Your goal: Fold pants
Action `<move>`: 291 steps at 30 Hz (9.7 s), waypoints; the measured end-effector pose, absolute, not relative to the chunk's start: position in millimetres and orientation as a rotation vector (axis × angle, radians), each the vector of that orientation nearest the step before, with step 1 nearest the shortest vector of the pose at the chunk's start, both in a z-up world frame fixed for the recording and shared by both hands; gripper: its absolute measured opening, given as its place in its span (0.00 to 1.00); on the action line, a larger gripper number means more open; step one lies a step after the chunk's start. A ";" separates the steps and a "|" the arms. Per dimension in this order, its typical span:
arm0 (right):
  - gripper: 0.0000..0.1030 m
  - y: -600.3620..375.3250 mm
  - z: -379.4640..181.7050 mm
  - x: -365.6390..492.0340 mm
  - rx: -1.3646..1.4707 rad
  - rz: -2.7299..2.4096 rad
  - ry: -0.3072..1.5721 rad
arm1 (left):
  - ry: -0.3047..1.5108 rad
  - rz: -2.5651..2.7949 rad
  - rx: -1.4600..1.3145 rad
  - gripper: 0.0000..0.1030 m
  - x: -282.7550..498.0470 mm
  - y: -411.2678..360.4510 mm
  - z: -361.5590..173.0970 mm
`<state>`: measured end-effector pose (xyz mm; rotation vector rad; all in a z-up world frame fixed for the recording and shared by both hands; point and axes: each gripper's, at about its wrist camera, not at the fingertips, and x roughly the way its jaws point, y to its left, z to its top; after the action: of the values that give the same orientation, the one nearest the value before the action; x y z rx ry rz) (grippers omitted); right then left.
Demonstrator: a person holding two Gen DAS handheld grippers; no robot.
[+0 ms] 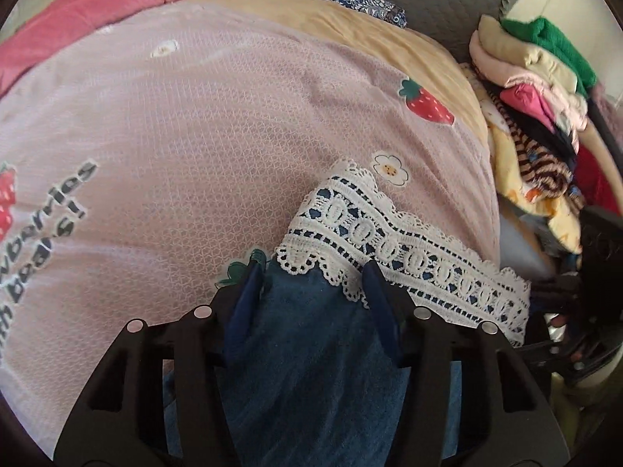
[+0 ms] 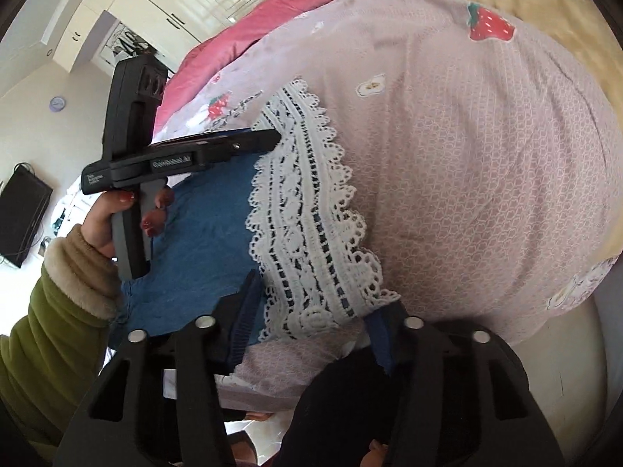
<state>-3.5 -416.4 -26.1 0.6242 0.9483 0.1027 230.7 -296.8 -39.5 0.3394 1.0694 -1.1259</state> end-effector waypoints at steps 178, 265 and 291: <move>0.83 -41.0 85.0 92.6 -0.205 0.841 0.848 | 0.916 -0.186 -0.407 0.86 6.4 160.0 -8.7; 0.61 -188.6 80.6 15.5 -0.174 0.880 0.662 | 0.882 -0.491 -0.171 0.82 103.0 59.1 40.7; 0.02 -109.2 15.0 2.3 -0.717 1.013 0.776 | 1.010 -0.629 -0.171 0.25 166.1 5.9 -15.1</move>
<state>2.3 -109.2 15.0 -0.7172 0.7763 1.0129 166.1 5.9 -15.1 -0.1714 1.0096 -0.6286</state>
